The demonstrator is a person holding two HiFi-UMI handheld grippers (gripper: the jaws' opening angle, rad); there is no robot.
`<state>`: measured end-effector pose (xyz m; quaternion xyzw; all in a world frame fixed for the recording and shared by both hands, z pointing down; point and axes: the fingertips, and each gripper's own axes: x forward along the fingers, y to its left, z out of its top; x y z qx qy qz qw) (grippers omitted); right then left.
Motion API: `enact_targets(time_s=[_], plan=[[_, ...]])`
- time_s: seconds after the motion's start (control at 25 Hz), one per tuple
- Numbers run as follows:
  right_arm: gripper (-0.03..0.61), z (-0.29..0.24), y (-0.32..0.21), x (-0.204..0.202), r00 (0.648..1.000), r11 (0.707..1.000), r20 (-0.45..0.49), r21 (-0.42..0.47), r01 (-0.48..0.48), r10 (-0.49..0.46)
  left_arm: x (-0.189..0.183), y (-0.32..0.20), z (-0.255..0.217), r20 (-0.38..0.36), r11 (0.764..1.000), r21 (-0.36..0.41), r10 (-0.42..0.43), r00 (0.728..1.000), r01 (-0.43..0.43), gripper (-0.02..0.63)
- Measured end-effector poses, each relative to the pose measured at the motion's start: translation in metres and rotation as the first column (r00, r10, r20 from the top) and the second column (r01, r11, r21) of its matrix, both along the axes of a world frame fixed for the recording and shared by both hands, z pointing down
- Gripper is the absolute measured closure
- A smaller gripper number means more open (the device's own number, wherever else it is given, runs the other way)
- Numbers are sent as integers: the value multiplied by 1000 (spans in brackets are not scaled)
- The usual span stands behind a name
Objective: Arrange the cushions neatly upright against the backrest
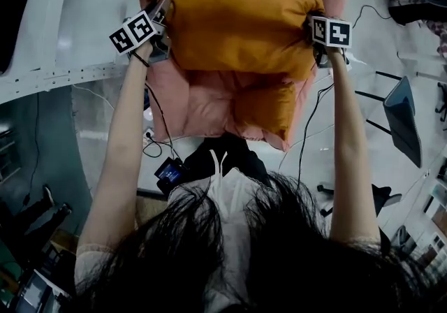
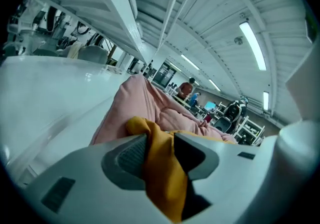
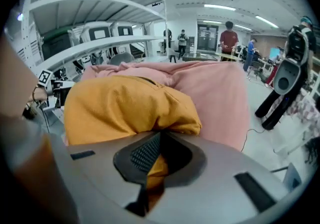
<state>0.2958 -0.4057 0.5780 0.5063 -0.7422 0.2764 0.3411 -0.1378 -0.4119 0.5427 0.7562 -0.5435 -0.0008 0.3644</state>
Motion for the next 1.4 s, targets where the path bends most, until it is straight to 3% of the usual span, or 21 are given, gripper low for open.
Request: enact_targets(time_s=[0.08,0.28,0.48,0.56,0.64,0.76,0.92,1.12,1.4], plan=[[551,-12,1,3,999,999,43,29,-34,33,-1,6,-8,-12,1000,-6,11,1000,-11,397],[548,-59,8,22,984,985,147,121,-124,105,-2,22,-45,96,995,47,80,992,-85,354],[545,-108,37,32,980,966,165,213,-146,111,6,55,-88,49,983,141,112,992,-118,354],[517,-123,55,30,981,962,170,239,-131,91,15,75,-97,44,975,156,150,988,-155,354],[420,-133,76,22,978,963,197,246,-113,65,25,98,-104,50,965,172,193,980,-199,354],[410,-135,112,6,973,967,228,238,-93,37,42,134,-109,43,948,190,250,967,-254,354],[410,-103,169,-15,962,982,267,164,-98,52,62,184,-100,34,934,183,307,951,-308,354],[373,-29,230,-31,955,993,275,-8,-117,114,85,238,-78,49,916,136,373,926,-377,354],[298,65,257,-18,959,957,129,-180,-228,252,100,289,-47,20,900,59,432,902,-432,354]])
